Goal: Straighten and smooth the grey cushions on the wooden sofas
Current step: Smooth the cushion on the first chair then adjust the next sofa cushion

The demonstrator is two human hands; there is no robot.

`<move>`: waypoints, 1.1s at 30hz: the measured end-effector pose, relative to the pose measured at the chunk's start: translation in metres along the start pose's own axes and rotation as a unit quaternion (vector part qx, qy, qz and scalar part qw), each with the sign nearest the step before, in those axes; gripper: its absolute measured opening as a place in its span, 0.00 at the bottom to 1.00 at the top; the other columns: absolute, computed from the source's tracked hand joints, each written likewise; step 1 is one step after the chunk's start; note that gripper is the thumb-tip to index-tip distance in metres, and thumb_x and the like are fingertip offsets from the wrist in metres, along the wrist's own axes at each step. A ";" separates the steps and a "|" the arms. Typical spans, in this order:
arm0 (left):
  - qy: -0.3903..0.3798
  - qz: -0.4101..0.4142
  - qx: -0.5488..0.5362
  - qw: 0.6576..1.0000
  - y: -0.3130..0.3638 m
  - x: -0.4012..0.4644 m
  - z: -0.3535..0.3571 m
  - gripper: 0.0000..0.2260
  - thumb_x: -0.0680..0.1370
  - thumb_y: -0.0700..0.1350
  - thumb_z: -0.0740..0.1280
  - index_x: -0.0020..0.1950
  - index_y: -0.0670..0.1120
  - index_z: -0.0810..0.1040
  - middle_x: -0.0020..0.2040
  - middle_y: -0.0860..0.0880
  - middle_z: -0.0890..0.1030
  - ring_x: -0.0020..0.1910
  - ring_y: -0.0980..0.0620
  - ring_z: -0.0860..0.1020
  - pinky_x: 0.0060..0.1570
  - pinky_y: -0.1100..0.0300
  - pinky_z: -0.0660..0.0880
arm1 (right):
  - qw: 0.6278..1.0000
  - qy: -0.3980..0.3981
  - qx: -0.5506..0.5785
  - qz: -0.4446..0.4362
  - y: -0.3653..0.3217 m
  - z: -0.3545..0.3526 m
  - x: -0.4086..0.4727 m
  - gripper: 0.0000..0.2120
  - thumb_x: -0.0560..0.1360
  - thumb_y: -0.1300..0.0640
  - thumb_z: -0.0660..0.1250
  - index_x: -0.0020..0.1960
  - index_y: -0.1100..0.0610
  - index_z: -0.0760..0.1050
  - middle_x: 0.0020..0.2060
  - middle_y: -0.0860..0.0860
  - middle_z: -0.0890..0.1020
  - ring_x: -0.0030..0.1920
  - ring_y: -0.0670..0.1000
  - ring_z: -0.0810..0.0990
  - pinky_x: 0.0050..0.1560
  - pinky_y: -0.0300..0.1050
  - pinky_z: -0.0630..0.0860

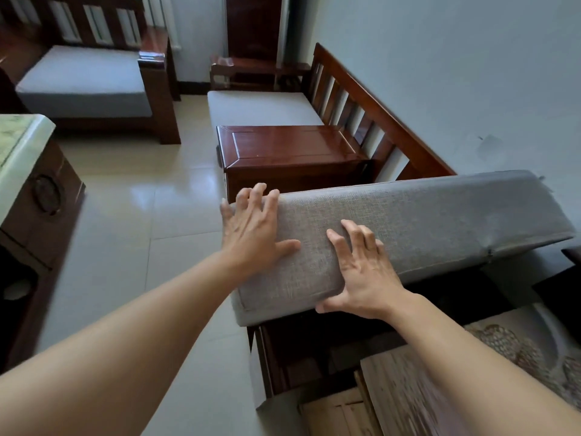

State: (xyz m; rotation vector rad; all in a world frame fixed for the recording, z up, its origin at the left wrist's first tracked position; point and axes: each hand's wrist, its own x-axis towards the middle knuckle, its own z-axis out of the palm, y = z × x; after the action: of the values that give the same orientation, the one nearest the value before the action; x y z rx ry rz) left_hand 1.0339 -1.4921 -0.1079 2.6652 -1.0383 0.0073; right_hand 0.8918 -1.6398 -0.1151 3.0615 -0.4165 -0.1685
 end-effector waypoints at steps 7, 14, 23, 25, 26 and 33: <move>-0.099 0.073 0.027 0.992 0.012 0.046 0.001 0.47 0.56 0.73 0.71 0.65 0.47 0.64 0.60 0.48 0.69 0.61 0.46 0.68 0.56 0.49 0.65 | 0.999 -0.031 -0.033 0.024 -0.015 0.003 0.014 0.69 0.56 0.34 0.76 0.68 0.43 0.20 0.70 0.54 0.25 0.71 0.57 0.24 0.72 0.62 0.34; -0.048 0.081 0.026 0.995 0.015 0.020 0.009 0.44 0.57 0.74 0.70 0.62 0.47 0.66 0.57 0.49 0.69 0.58 0.48 0.66 0.55 0.53 0.64 | 0.998 -0.022 -0.019 0.054 -0.026 0.019 -0.007 0.68 0.60 0.38 0.76 0.68 0.44 0.19 0.70 0.54 0.24 0.70 0.57 0.23 0.72 0.63 0.34; -0.021 0.069 0.041 0.997 0.031 -0.032 0.024 0.45 0.56 0.71 0.72 0.64 0.48 0.64 0.57 0.49 0.66 0.57 0.49 0.65 0.57 0.53 0.63 | 0.999 -0.022 -0.008 0.042 -0.032 0.048 -0.043 0.66 0.63 0.42 0.75 0.68 0.47 0.18 0.69 0.57 0.23 0.69 0.59 0.22 0.71 0.61 0.32; -0.045 0.085 0.068 0.993 0.034 -0.052 0.038 0.44 0.58 0.68 0.74 0.65 0.49 0.61 0.59 0.49 0.64 0.58 0.48 0.63 0.58 0.53 0.63 | 0.999 -0.021 -0.013 0.046 -0.033 0.065 -0.056 0.66 0.63 0.43 0.75 0.69 0.47 0.19 0.69 0.57 0.24 0.70 0.60 0.24 0.71 0.60 0.31; -0.061 0.090 0.077 0.991 0.033 -0.059 0.046 0.43 0.59 0.66 0.75 0.65 0.49 0.61 0.59 0.49 0.64 0.58 0.48 0.63 0.58 0.52 0.63 | 0.998 0.000 -0.009 0.065 -0.032 0.070 -0.058 0.65 0.63 0.44 0.76 0.70 0.47 0.22 0.71 0.57 0.26 0.72 0.60 0.27 0.71 0.59 0.33; -0.142 0.028 0.122 0.982 -0.003 -0.056 0.096 0.40 0.67 0.54 0.76 0.72 0.49 0.57 0.67 0.47 0.63 0.65 0.45 0.64 0.55 0.50 0.68 | 0.983 -0.131 0.088 0.097 -0.025 0.096 -0.026 0.52 0.74 0.49 0.70 0.74 0.45 0.28 0.74 0.53 0.31 0.76 0.58 0.36 0.73 0.60 0.49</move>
State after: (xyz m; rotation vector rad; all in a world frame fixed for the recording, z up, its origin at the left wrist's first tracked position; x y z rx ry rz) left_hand 0.9851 -1.4786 -0.2070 2.9171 -1.2725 -0.2573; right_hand 0.8626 -1.6117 -0.2091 3.1513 -0.7814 -0.5569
